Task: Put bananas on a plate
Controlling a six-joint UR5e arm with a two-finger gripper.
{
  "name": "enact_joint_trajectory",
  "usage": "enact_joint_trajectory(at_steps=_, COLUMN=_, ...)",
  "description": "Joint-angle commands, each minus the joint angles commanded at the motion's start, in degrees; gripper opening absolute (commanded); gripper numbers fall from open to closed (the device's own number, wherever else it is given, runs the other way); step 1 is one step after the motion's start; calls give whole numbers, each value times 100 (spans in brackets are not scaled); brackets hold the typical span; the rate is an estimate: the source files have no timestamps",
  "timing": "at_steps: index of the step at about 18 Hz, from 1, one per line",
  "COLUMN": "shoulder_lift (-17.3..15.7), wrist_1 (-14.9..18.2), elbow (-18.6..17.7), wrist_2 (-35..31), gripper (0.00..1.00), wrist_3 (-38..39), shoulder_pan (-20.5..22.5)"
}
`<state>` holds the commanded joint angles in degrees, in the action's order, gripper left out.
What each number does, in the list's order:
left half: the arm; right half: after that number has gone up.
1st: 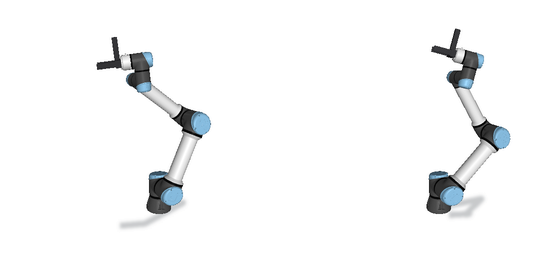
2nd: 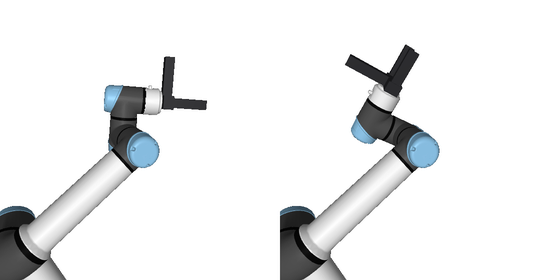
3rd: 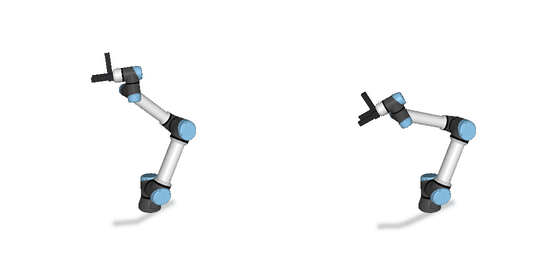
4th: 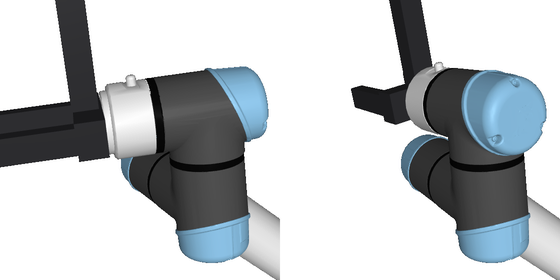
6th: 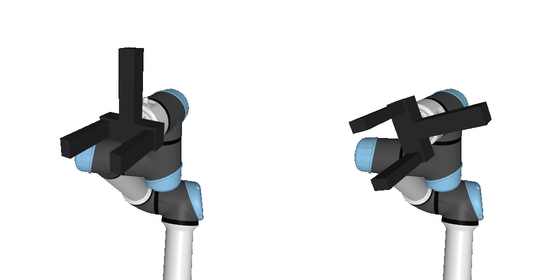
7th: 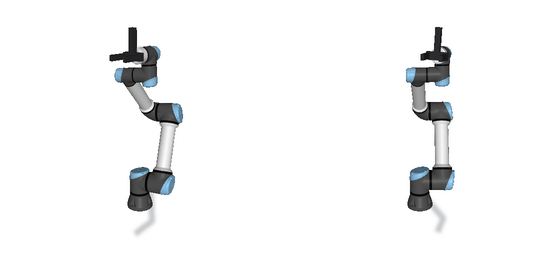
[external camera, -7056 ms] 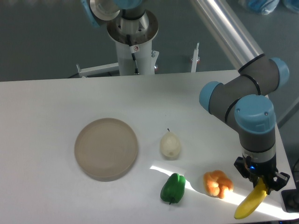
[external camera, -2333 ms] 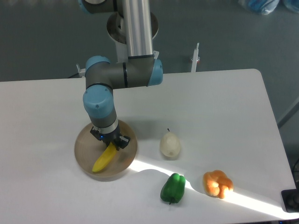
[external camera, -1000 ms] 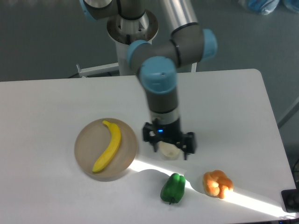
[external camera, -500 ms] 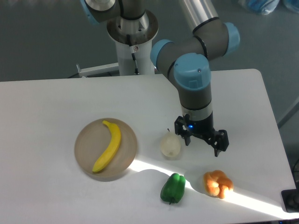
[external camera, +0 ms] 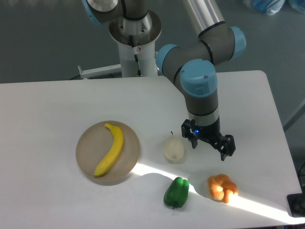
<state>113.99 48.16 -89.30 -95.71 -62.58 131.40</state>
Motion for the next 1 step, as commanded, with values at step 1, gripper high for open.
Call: enact_joint_trajectory(at_steps=1, shoulder_lift=17, wrist_1=-9, elbow=26, wrist_2=0, gripper=100, wrist_3=9, shoulder_pan=-9)
